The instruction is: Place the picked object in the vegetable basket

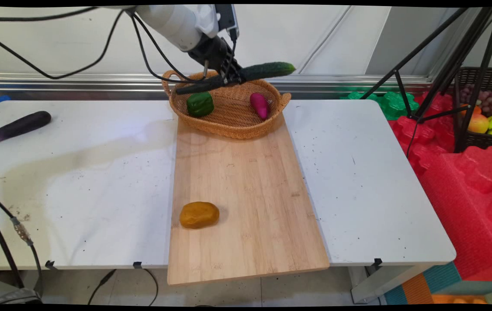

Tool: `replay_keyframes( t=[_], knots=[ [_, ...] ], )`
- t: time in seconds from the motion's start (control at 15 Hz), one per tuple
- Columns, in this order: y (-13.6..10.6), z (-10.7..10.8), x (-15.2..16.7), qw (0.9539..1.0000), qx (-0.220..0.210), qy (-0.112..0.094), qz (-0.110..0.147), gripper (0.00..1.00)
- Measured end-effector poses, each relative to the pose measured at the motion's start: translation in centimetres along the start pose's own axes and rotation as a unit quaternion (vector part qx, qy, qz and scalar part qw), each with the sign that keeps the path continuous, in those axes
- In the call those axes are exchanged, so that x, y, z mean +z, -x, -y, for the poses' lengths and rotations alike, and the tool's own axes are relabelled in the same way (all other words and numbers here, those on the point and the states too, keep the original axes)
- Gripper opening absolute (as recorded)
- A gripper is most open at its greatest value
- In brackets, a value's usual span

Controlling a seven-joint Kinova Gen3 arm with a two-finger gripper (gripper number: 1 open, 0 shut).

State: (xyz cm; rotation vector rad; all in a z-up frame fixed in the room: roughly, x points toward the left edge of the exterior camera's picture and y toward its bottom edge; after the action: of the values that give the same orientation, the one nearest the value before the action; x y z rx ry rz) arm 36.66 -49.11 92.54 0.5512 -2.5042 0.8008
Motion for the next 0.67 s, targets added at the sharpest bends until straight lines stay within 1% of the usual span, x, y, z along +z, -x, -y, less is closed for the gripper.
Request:
replay_keyframes(
  t=[0.33, 0.67],
  knots=[
    [1.3, -0.2, 3.0, 0.9998, -0.010, 0.013, 0.014, 0.00],
    [2.6, -0.7, 4.9, 0.9993, -0.018, 0.025, 0.023, 0.00]
  ],
)
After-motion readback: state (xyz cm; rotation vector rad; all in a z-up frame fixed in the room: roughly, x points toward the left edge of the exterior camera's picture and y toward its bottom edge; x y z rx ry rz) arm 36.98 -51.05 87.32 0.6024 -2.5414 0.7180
